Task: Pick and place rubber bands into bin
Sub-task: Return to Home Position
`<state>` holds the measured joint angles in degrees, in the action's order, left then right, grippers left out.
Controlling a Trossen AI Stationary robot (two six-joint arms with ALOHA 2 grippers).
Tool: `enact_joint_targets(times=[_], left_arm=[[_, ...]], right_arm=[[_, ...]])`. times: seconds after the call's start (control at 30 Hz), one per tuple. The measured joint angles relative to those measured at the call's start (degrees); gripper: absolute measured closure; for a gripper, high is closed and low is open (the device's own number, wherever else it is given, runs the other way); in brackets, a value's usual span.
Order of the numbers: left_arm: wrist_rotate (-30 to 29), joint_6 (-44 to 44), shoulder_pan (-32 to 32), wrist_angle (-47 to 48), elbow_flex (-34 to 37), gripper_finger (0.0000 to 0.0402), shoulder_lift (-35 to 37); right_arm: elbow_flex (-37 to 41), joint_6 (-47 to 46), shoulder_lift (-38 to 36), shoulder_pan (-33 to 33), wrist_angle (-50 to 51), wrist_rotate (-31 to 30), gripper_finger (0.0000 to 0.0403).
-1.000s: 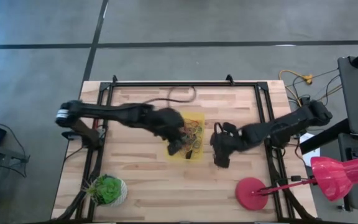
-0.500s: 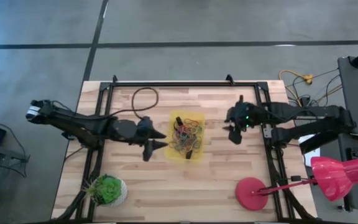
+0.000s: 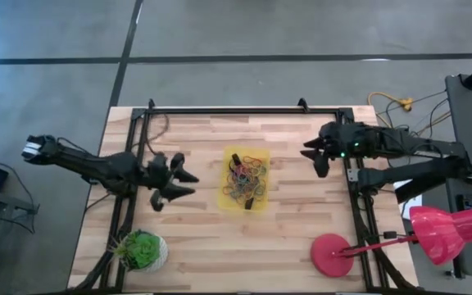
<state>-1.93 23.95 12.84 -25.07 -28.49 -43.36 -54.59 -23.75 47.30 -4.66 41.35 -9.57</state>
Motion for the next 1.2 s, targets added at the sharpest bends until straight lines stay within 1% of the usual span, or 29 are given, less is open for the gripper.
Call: enact_joint_targets(times=[0.07,0.13,0.23,0.3,0.37,0.4,0.5,0.63,0.67,0.77,0.87,1.0,1.1,1.2], left_arm=[[1.72,-2.29,-1.68,-4.11,2.77,0.0237,1.32],[3.26,-3.26,-2.48,-4.86,5.85,0.0237,2.58],[4.82,-3.4,-3.53,-6.85,8.98,0.0237,3.48],[6.57,-4.44,-3.82,-10.1,10.2,0.0237,4.21],[7.88,-5.9,-4.19,-10.89,10.91,0.0237,4.92],[7.93,-6.33,-4.65,-10.69,11.32,0.0237,5.22],[7.85,-6.04,-7.29,-9.57,13.56,0.0237,6.1],[11.79,-4.0,-10.81,-7.02,15.93,0.0237,9.87],[11.94,-2.53,-11.37,-6.84,16.52,0.0237,10.96],[11.93,5.46,-11.62,-6.91,18.61,0.0237,13.46],[11.96,10.29,-11.62,-7.01,20.17,0.0237,14.17],[11.97,9.97,-11.62,-6.97,22.31,0.0237,13.75],[11.95,10.16,-11.62,-6.91,23.84,0.0237,12.95],[11.95,10.16,-11.6,-7.06,26.8,0.0237,13.82]], right_arm=[[1.35,1.88,-1.42,-1.06,-4.08,4.76,0.026],[3.76,3.09,-2.89,-1.63,-5.35,6.05,0.0263],[8.43,3.22,-5.43,-2.01,-10.4,7.0,0.0266],[12.13,3.68,-7.61,-2.05,-16.46,13.82,0.0266],[16.04,3.46,-9.57,-2.28,-23.89,21.14,0.0264],[17.93,2.61,-10.49,-2.42,-26.57,22.89,0.0263],[23.22,-0.17,-12.82,-3.65,-30.36,22.89,0.0262],[27.8,-3.22,-15.78,-5.03,-31.92,22.69,0.0265],[28.35,-4.22,-16.39,-5.12,-31.65,22.7,0.0266],[29.02,-10.81,-17.38,-5.15,-31.23,22.73,0.0269],[29.09,-18.05,-17.56,-5.13,-31.28,22.91,0.0268],[29.01,-22.61,-17.54,-5.1,-31.24,22.94,0.0265],[28.96,-22.81,-18.21,-4.21,-31.24,22.95,0.0263],[28.92,-22.8,-19.11,-4.21,-31.41,23.55,0.0265]])
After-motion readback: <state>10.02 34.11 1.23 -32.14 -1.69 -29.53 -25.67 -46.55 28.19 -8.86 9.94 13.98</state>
